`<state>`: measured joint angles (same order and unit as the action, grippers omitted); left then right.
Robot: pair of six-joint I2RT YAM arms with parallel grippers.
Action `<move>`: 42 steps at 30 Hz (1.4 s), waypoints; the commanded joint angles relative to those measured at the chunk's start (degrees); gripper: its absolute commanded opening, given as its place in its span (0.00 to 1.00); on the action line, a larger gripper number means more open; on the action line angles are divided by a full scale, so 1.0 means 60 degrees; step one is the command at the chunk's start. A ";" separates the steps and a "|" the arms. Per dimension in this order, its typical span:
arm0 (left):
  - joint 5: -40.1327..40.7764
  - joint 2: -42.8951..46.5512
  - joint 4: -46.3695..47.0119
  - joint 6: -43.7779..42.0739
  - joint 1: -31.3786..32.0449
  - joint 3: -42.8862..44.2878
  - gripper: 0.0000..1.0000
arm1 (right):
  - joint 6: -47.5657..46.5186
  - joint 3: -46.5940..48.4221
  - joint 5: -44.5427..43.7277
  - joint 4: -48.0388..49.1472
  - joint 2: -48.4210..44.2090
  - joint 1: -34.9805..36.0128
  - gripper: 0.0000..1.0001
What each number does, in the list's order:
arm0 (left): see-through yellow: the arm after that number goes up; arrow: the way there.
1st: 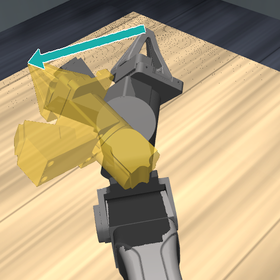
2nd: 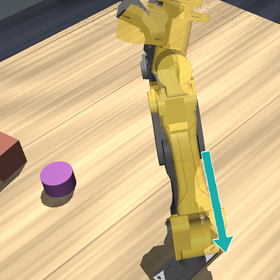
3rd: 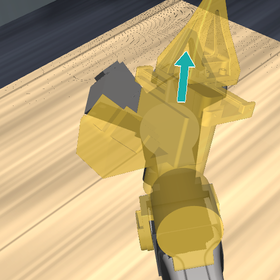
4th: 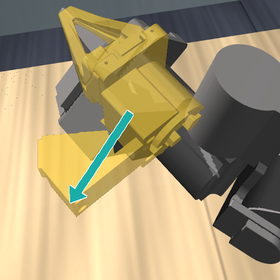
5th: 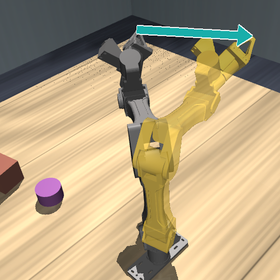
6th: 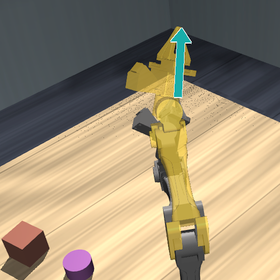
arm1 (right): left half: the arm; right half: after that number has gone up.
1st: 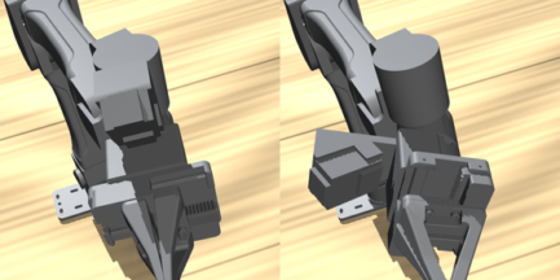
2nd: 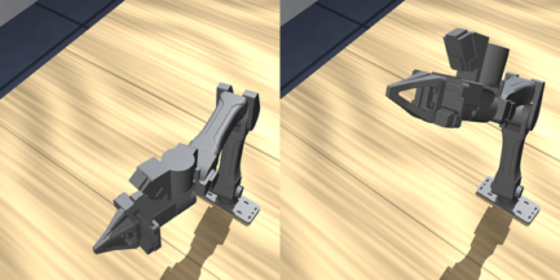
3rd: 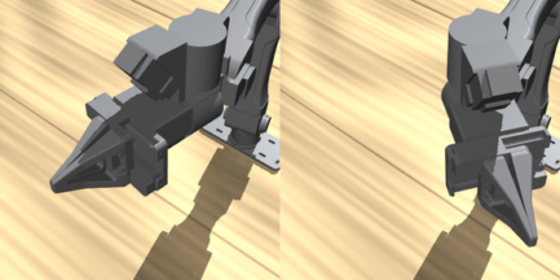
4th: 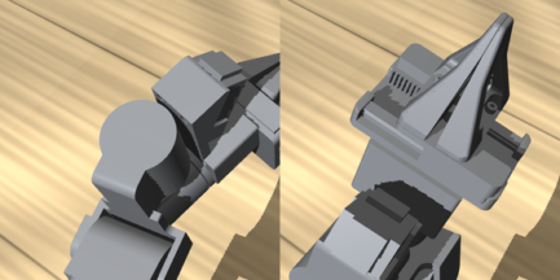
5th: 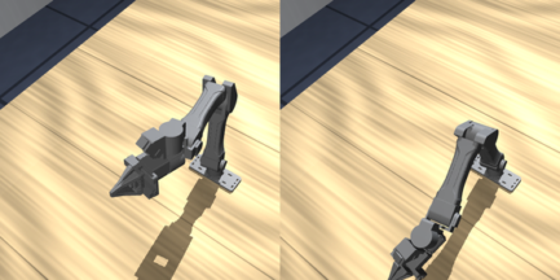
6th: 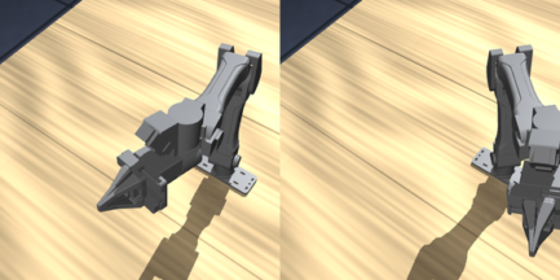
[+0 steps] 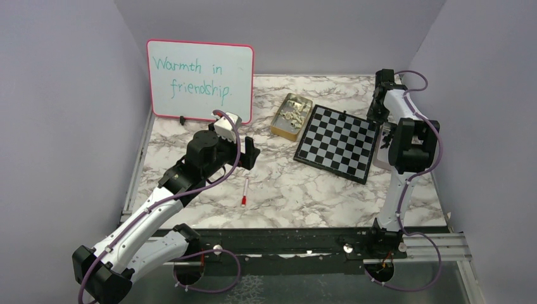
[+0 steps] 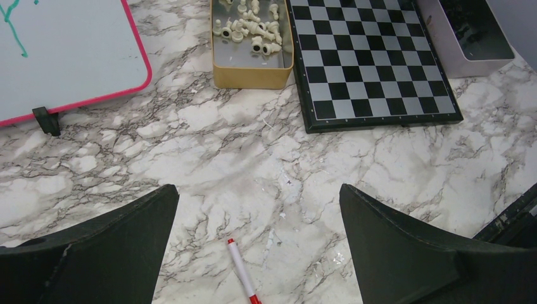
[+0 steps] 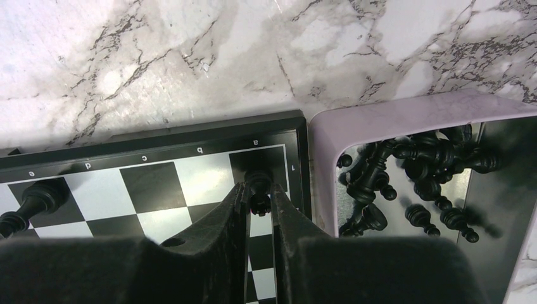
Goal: Set up the chess pieces on the board
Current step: Place the chess piece on the chessboard.
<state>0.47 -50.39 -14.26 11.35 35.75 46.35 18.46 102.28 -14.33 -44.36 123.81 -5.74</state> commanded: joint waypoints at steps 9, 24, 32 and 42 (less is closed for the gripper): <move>-0.0020 0.0094 0.0150 -0.0061 0.0043 -0.0090 0.99 | -0.0025 0.0300 -0.0313 0.0027 0.0561 -0.0048 0.21; 0.0004 0.0080 0.0137 -0.0087 0.0048 -0.0081 0.99 | -0.0014 0.0379 0.0107 -0.0016 -0.0283 -0.0059 0.43; 0.0000 0.0115 0.0136 -0.0091 0.0047 -0.0096 0.99 | 0.0113 -0.0244 -0.0317 -0.0016 -0.1667 -0.0060 0.42; -0.0067 0.0075 0.0121 -0.0076 0.0047 -0.0041 0.99 | 0.0460 -0.2180 -0.1091 0.1046 -0.3443 -0.0551 0.31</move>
<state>0.49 -50.39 -14.26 11.33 35.75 46.35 19.49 92.42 -17.72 -41.56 104.97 -7.31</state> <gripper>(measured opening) 0.990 0.320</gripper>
